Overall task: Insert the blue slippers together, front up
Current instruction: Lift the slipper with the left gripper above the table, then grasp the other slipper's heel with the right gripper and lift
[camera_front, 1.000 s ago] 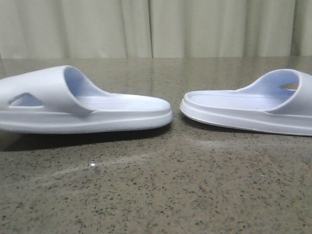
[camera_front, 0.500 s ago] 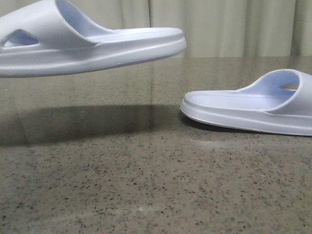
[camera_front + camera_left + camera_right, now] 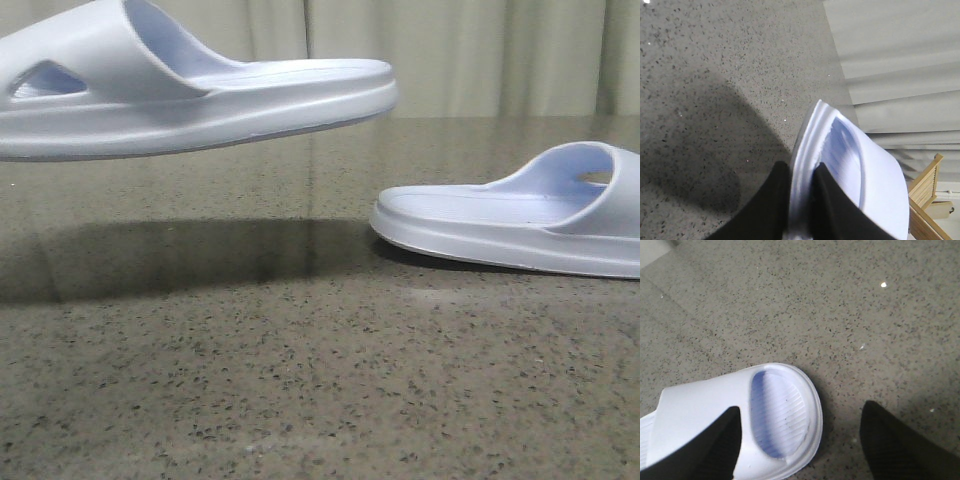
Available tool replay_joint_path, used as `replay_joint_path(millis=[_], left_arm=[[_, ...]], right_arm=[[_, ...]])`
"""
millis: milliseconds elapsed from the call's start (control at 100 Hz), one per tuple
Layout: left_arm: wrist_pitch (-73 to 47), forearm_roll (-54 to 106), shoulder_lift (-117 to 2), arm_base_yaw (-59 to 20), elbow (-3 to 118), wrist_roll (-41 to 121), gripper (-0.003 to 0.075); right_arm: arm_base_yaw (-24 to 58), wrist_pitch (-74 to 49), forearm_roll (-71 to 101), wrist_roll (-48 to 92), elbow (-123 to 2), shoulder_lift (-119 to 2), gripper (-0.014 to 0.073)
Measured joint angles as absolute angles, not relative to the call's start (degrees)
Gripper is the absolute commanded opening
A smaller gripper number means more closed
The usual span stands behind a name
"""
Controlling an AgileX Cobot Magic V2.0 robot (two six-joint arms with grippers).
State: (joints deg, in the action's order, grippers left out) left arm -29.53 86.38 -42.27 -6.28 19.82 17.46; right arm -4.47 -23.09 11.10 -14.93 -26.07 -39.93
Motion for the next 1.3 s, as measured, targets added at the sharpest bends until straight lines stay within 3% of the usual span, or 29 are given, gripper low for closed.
replay_joint_path(millis=[520, 1300], left_arm=[[-30.25, 86.38, -42.27, -6.28, 19.82, 17.60, 0.0016], [-30.34, 86.38, -42.27, -6.28, 19.82, 17.60, 0.0016]], right_arm=[[-4.47, -17.01, 17.53, -15.16, -26.07, -53.58, 0.0433], [-2.46, -12.73, 19.73, -15.16, -26.78, -59.52, 0.0433]])
